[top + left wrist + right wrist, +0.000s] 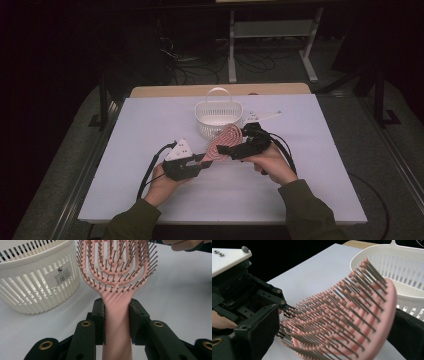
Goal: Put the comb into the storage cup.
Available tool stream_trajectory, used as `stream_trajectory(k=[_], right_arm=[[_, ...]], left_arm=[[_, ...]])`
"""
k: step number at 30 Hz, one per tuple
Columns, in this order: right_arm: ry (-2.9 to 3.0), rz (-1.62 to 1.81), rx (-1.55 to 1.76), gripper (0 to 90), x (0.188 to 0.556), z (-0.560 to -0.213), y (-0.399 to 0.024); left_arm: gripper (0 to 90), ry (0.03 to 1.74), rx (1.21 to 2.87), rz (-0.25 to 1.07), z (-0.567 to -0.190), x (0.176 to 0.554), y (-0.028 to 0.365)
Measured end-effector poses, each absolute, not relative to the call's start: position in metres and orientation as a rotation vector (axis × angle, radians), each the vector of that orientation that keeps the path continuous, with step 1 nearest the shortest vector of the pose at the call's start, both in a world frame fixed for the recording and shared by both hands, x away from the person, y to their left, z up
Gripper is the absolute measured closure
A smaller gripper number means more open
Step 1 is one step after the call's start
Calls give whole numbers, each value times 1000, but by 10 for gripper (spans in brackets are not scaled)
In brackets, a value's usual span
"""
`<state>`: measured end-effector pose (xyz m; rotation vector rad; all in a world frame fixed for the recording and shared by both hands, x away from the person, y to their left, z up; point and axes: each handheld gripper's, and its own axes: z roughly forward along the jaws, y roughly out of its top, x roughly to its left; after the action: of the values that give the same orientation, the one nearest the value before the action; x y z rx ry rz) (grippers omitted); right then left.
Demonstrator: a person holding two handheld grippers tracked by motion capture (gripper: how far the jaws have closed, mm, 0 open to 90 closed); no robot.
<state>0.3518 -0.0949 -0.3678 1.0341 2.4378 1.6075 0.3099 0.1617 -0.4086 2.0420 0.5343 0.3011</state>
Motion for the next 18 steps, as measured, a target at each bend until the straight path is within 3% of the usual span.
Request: stream_trajectory(k=[18], right_arm=[[2447, 1621, 1064, 149, 352, -371, -94]], left_arm=[[702, 527, 2040, 305, -409, 309, 160]])
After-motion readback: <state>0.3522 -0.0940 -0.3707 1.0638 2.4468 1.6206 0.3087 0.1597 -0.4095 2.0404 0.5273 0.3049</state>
